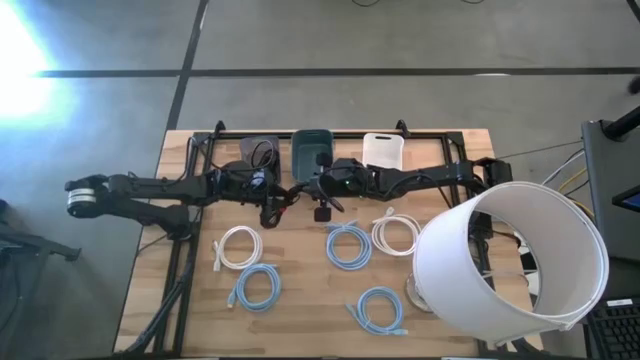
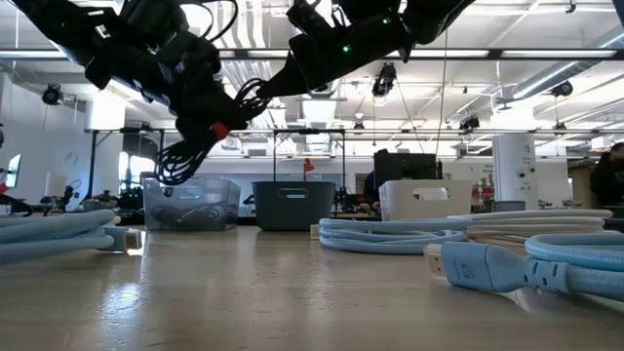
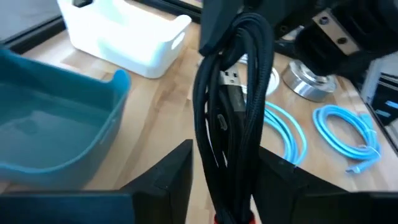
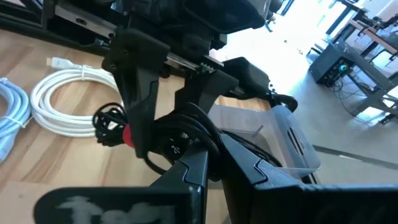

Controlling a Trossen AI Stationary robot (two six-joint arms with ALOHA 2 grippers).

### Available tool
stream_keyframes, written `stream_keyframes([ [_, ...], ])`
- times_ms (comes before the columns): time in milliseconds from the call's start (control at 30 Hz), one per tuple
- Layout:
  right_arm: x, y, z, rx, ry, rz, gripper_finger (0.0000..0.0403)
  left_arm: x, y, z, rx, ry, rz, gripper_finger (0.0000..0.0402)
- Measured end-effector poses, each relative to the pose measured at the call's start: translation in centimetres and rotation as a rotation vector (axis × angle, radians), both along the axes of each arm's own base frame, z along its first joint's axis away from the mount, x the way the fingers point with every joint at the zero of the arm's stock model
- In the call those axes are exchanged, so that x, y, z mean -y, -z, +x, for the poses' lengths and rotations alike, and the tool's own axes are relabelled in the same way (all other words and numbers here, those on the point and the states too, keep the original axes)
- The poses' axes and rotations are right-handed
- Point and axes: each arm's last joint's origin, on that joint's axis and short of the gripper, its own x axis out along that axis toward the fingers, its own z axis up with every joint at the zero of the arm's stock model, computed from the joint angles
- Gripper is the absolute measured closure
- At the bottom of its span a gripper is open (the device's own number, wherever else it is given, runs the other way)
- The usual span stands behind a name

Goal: Sort HDMI cables
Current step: Put the black HDMI cable into the black bin

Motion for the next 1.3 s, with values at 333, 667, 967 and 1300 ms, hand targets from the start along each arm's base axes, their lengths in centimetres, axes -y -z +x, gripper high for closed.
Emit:
stream_keyframes([
  [333, -0.1, 0.2, -0.1, -0.024, -0.003, -0.001, 0.0343, -0.1, 0.1, -0.1, -0.017, -0.031, 0.012, 0.0366],
  [667, 0.1, 0.9, -0.4, -0.101, 0.103, -0.036, 0.0260, -0.5, 0.5, -0.4, -0.071, -0.187, 0.034, 0.0359],
  [967, 0.4, 1.9, -1.2, -0.215, 0.276, -0.036, 0.0212, -0.5, -1.3, -1.9, -0.006, -0.253, 0.074, 0.0359],
  [1300, 0.0, 2.5, -1.5, -0.240, 0.309, 0.047, 0.0209, -3.4, -3.4, -4.4, 0.033, -0.527, 0.194, 0.0359],
])
